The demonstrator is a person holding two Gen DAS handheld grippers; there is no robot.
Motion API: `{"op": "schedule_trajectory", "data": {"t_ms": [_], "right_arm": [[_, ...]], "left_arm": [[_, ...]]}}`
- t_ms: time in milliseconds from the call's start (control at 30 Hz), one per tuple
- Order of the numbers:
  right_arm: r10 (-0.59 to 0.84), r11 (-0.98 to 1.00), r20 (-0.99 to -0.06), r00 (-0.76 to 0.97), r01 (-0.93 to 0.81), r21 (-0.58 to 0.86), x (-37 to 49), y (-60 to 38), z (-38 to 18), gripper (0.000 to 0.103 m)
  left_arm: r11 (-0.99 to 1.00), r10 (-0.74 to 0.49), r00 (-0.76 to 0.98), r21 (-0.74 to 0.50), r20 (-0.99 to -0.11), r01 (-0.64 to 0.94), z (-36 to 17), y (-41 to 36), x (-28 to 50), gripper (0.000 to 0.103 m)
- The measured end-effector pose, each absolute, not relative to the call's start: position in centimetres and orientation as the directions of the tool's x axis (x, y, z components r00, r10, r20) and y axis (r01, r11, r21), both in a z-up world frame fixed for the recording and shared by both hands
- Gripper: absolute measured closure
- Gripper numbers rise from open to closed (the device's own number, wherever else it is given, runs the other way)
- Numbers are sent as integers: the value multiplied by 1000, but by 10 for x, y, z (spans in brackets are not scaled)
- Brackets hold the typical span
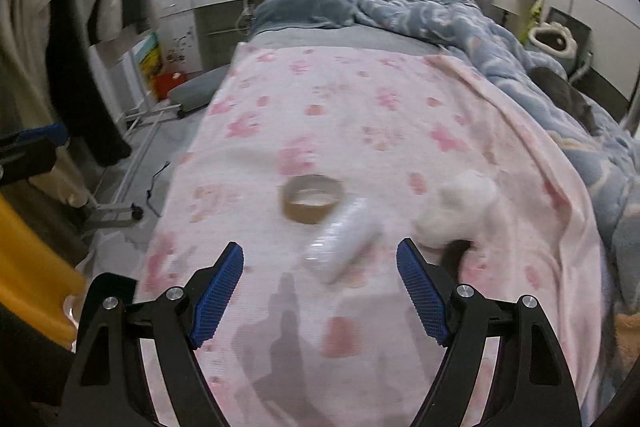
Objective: Collect trash
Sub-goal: 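Move both open tools from the bin back over the bed, then reach the right tool to the small black clip and grasp it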
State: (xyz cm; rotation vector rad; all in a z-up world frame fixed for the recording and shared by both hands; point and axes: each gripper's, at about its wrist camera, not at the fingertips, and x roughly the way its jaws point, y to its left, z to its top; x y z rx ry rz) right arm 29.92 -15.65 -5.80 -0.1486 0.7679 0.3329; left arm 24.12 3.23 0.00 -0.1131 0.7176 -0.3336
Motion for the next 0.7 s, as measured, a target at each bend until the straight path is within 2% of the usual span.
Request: {"op": "schedule_trajectory", "data": {"t_ms": [467,700], "right_arm": [[214,968,-720,660,-241,67,326,-219,-77,23],[204,973,-735,647,-214,82,337,-239,-89,34]], "left_arm": [[936,-347,695,-186,-630,299,-16,-10,273,24],[934,-343,687,-154,-641,323,-31,-24,298,24]]}}
